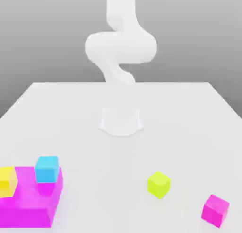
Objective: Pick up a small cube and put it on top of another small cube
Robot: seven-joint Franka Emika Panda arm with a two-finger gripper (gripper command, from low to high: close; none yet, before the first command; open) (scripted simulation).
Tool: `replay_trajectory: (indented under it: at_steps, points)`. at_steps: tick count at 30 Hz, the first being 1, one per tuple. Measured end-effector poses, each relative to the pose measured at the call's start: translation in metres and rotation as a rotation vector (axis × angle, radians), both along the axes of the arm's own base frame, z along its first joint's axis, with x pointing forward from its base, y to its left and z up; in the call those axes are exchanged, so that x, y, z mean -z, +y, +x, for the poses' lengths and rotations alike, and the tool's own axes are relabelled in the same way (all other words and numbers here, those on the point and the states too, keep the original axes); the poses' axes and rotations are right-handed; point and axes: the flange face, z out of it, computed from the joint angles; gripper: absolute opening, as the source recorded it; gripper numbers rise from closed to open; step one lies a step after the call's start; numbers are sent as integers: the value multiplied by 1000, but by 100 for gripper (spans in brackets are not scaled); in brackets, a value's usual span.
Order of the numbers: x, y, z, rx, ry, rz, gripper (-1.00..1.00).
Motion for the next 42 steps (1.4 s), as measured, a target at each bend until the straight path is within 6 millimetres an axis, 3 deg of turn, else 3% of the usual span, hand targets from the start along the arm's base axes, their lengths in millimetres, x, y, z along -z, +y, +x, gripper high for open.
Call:
replay_trajectory:
  at_steps: [4,9,14,19,21,27,28,35,42]
  points:
    - [99,25,44,-136,143,-50,0]
    - [221,58,61,-302,309,-116,0]
    - [337,85,43,-467,468,-187,0]
    - [440,101,-5,-638,625,-267,0]
    - [469,101,-19,-677,663,-287,0]
    - [528,101,-24,-688,676,-292,0]
    - [534,100,-24,-688,676,-291,-100]
    - [533,101,-24,-689,677,-291,-100]
    - [475,103,-23,-698,676,-295,-100]
